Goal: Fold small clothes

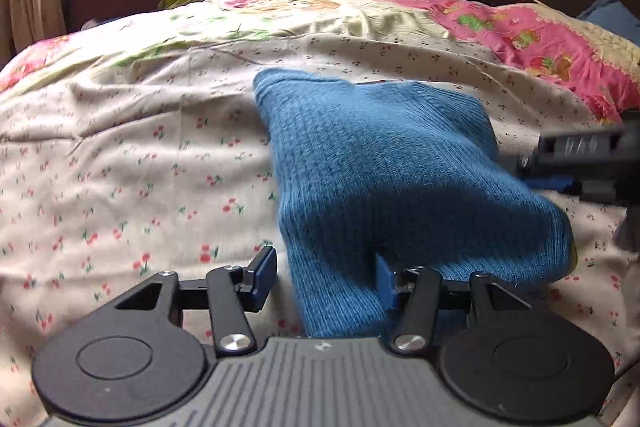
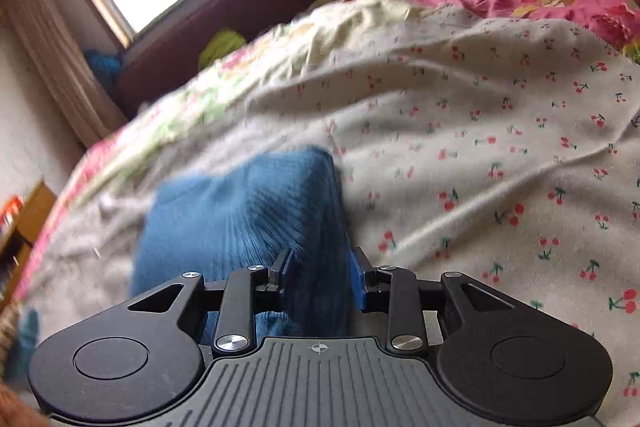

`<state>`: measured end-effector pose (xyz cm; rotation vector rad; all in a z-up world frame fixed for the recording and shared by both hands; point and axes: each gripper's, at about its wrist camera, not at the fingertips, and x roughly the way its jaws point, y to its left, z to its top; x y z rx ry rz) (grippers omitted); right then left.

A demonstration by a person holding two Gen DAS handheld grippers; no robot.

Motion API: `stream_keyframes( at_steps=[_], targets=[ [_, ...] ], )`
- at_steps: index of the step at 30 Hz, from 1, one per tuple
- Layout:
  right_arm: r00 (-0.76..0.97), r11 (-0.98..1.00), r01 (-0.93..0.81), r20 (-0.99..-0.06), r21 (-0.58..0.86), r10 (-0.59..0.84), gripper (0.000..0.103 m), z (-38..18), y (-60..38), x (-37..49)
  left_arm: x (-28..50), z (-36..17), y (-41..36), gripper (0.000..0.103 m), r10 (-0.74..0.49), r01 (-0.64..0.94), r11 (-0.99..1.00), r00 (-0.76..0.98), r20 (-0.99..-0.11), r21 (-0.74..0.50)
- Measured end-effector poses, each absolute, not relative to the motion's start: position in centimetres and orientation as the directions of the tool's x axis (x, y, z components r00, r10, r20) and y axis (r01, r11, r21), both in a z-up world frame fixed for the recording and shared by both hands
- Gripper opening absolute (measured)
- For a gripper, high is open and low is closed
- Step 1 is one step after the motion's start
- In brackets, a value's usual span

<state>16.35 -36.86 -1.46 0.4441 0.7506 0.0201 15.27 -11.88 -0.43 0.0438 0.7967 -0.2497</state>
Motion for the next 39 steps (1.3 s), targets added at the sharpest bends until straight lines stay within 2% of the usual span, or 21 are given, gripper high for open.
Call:
stream_keyframes(
  at_steps=[2, 7, 12, 18, 23, 26, 28, 30, 35, 39],
  targets=[
    [0.728, 0.904, 0.177, -0.670, 0.388, 0.145, 0.030, -1.5, -37.2, 15.9, 14.5, 0.2, -11.6, 0.063, -0.210, 0.228, 0.971, 0.678, -0.705, -0.070],
    [0.759, 0.879, 0.158, -0.625, 0.449, 0.183, 0.033, 0.1, -38.1, 13.4, 13.2, 1.2, -10.8, 0.062, -0.219, 0.223, 0.971, 0.703, -0.677, -0.082],
    [0.689, 0.896, 0.192, -0.705, 0.400, 0.167, 0.035, -1.8, -37.2, 13.5, 13.7, 2.0, -10.4, 0.062, -0.221, 0.212, 0.973, 0.711, -0.668, -0.096],
    [0.766, 0.882, 0.162, -0.620, 0.442, 0.170, 0.035, -0.2, -37.7, 13.2, 15.7, 3.0, -10.5, 0.062, -0.243, 0.216, 0.969, 0.737, -0.631, -0.121],
    [0.839, 0.900, 0.099, -0.522, 0.425, 0.155, 0.035, 1.6, -37.1, 15.4, 18.9, 3.3, -12.7, 0.062, -0.248, 0.250, 0.965, 0.755, -0.607, -0.083],
    [0.825, 0.906, 0.069, -0.535, 0.417, 0.183, 0.033, 0.5, -36.1, 18.2, 21.4, 1.9, -13.5, 0.063, -0.222, 0.239, 0.969, 0.734, -0.641, -0.061],
    [0.779, 0.907, 0.098, -0.599, 0.410, 0.186, 0.035, -1.6, -35.7, 19.9, 22.2, 0.6, -13.5, 0.068, -0.208, 0.227, 0.972, 0.719, -0.664, -0.059],
    [0.779, 0.893, 0.089, -0.590, 0.440, 0.213, 0.036, -2.9, -36.0, 19.9, 22.4, 0.2, -13.1, 0.072, -0.212, 0.216, 0.973, 0.713, -0.668, -0.078],
    [0.799, 0.881, 0.088, -0.561, 0.465, 0.216, 0.038, -1.5, -37.0, 17.5, 21.0, 0.7, -12.3, 0.074, -0.214, 0.175, 0.977, 0.720, -0.660, -0.125],
    [0.781, 0.913, 0.044, -0.583, 0.406, 0.222, 0.038, -0.1, -35.4, 14.7, 18.8, 1.3, -11.8, 0.075, -0.205, 0.164, 0.978, 0.709, -0.674, -0.125]
  ],
)
